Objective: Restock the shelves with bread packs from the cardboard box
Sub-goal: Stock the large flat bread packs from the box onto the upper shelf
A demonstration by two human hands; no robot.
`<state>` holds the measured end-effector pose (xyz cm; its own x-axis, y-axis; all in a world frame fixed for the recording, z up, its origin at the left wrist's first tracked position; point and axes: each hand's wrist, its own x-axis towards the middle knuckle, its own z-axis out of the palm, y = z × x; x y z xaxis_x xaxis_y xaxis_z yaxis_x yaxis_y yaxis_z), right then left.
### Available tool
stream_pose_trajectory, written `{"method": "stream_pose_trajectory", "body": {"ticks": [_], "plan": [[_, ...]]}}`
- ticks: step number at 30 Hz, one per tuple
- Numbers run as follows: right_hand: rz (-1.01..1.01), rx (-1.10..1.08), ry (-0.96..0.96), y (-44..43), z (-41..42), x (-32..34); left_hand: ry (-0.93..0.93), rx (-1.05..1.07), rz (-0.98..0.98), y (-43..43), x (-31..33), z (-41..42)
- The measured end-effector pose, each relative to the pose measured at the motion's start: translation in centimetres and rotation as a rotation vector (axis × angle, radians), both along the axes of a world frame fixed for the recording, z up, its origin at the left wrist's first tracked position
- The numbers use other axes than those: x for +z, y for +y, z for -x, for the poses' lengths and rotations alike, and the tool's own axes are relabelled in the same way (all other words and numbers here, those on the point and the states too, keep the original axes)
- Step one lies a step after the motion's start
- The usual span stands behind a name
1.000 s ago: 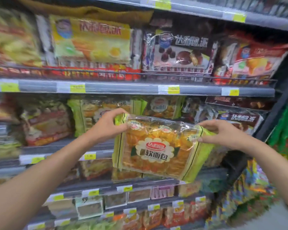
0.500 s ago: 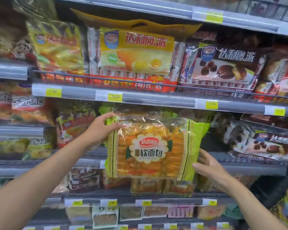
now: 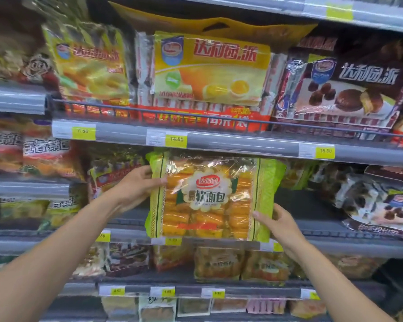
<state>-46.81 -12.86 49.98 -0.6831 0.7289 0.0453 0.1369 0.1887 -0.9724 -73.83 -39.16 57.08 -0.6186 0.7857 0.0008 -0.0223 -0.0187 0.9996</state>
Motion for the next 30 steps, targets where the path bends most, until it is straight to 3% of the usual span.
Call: {"method": "stream_pose_trajectory", "body": {"ticks": [7,13,19,30], "plan": [[-0.03,-0.06,0.029,1.6,4.6,1.1,0.191,0.207,0.044,1.7,0.2,3.4],[-0.05,-0.104,-0.06,2.9,6.5,-0.5,0.303,0.231,0.066,3.3,-1.5,4.5],[-0.164,-0.061,-0.219,2.6,6.9,-2.5,0.362,0.229,0.152,3.4,-4.7,6.1],[-0.195,-0.073,-0.264,2.7,7.2,-2.5,0.427,0.331,0.202,3.4,-5.9,5.7]]}}
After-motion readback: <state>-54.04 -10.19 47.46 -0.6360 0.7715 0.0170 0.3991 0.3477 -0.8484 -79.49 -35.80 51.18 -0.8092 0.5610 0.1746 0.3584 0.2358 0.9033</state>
